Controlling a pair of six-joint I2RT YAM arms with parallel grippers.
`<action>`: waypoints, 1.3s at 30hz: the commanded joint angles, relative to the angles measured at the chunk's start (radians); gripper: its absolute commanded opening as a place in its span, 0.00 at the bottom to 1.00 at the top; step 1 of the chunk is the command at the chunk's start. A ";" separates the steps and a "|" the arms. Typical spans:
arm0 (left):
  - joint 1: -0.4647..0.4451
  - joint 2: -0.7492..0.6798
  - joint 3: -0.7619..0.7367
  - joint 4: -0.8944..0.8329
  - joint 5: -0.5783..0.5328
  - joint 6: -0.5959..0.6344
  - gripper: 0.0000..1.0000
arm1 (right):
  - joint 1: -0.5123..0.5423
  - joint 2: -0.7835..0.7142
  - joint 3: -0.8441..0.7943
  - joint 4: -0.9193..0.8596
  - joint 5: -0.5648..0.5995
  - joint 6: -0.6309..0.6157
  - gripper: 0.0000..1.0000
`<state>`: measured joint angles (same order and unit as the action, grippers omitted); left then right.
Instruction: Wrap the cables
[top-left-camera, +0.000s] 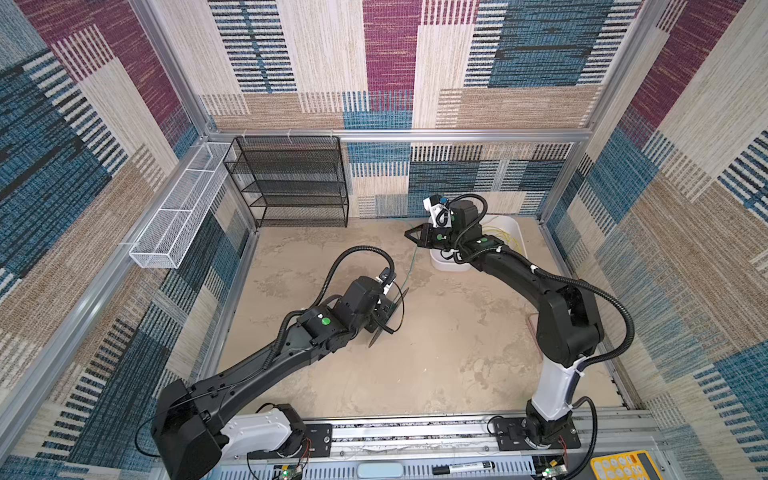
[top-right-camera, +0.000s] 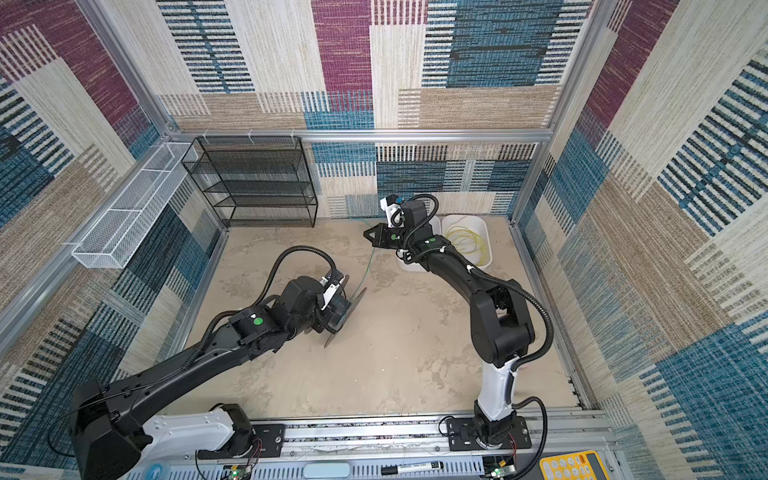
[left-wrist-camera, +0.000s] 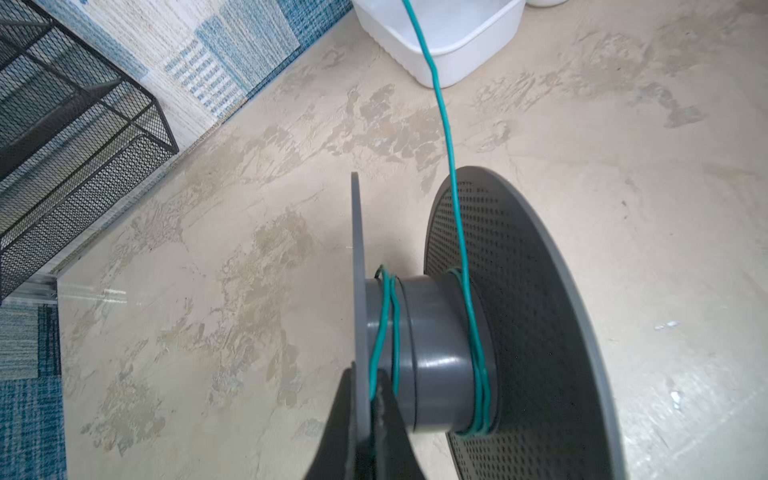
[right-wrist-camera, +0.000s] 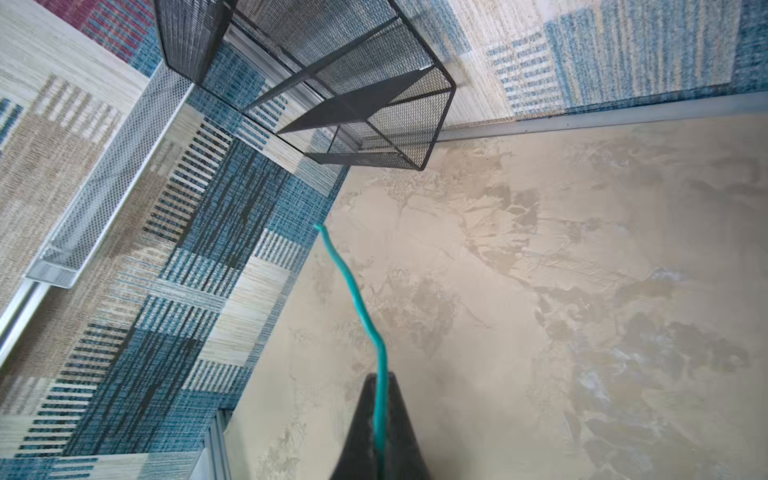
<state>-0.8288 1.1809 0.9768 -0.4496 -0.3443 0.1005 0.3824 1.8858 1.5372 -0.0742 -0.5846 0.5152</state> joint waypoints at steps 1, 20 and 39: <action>-0.030 -0.050 -0.029 -0.140 0.082 0.081 0.00 | -0.024 0.022 0.038 0.110 0.023 0.024 0.00; -0.075 -0.329 -0.077 -0.087 0.128 0.053 0.00 | -0.050 0.093 -0.141 0.297 -0.108 0.182 0.00; -0.075 0.032 0.093 -0.252 -0.069 0.094 0.00 | -0.040 0.006 -0.304 0.205 -0.080 0.076 0.17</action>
<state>-0.9054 1.1973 1.0489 -0.6506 -0.3824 0.1978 0.3408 1.9148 1.2327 0.1387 -0.6796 0.6178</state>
